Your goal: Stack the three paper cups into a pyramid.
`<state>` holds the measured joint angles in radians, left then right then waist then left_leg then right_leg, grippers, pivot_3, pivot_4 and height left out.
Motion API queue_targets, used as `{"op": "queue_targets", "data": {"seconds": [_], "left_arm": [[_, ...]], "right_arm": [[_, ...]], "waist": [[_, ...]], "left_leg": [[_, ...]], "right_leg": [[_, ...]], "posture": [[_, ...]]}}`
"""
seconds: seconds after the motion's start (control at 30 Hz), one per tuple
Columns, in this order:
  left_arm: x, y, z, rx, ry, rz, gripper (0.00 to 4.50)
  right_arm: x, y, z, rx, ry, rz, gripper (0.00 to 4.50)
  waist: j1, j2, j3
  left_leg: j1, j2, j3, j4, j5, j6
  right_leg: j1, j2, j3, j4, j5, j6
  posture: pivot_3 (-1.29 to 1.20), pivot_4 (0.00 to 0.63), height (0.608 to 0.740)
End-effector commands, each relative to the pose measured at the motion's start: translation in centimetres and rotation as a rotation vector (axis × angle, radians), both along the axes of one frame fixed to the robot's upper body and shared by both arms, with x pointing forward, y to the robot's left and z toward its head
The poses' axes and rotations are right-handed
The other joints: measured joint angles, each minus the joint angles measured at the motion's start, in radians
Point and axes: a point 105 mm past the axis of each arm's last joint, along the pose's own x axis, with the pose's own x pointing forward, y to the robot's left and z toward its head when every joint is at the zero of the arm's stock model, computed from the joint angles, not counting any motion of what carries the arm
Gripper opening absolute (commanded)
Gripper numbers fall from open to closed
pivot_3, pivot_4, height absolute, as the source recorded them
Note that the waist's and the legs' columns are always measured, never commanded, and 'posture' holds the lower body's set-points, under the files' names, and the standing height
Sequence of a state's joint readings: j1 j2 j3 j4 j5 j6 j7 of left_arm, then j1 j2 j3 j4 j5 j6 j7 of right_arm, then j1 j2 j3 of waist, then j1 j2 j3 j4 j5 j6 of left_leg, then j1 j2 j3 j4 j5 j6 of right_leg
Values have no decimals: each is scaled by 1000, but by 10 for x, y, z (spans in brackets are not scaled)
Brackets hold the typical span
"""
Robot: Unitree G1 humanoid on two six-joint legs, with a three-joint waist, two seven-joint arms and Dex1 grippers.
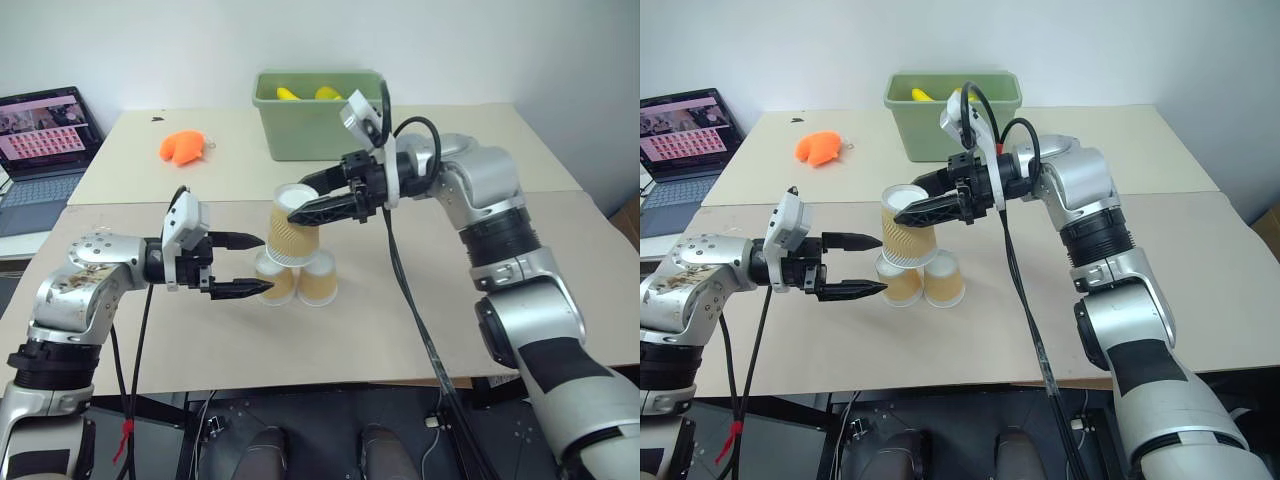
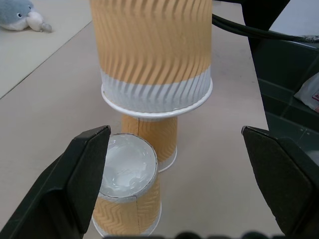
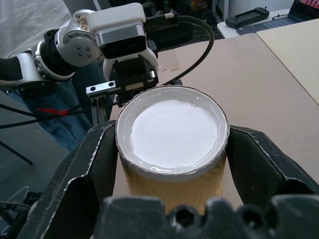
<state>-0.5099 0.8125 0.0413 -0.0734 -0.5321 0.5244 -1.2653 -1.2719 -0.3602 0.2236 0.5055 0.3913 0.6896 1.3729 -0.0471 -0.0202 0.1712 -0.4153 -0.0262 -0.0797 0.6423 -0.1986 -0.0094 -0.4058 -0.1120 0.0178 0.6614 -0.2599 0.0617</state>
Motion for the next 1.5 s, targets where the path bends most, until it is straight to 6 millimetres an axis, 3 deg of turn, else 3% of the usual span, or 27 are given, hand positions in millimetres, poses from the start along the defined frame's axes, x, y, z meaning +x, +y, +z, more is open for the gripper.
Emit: {"op": "queue_targets", "data": {"seconds": [0.03, 0.57, 1.13, 1.5], "left_arm": [[-4, 1, 13, 4, -58, -3, 4500], [-5, 4, 17, 17, -57, 8, 4500], [-2, 2, 18, 18, -53, 8, 4500], [-1, 1, 19, 15, -55, 8, 4500]], "right_arm": [[1, 3, 14, 34, -68, 8, 3566], [21, 9, -12, 47, -60, -39, 3566], [15, 7, -9, 15, -80, -20, 3566], [9, 4, -27, -26, -105, -24, 3566]], "waist": [[-1, 0, 0], [-3, 0, 0], [-18, 0, 0], [-21, 0, 0]], "left_leg": [[0, 0, 0, 0, 0, 0], [0, 0, 0, 0, 0, 0], [0, 0, 0, 0, 0, 0], [0, 0, 0, 0, 0, 0]], "right_leg": [[0, 0, 0, 0, 0, 0], [0, 0, 0, 1, 0, 0], [-1, 0, 0, 1, 0, 0], [-1, 0, 0, 2, 0, 0]], "posture": [[0, 150, 735], [0, 150, 735], [0, 150, 735], [0, 150, 735]]}}
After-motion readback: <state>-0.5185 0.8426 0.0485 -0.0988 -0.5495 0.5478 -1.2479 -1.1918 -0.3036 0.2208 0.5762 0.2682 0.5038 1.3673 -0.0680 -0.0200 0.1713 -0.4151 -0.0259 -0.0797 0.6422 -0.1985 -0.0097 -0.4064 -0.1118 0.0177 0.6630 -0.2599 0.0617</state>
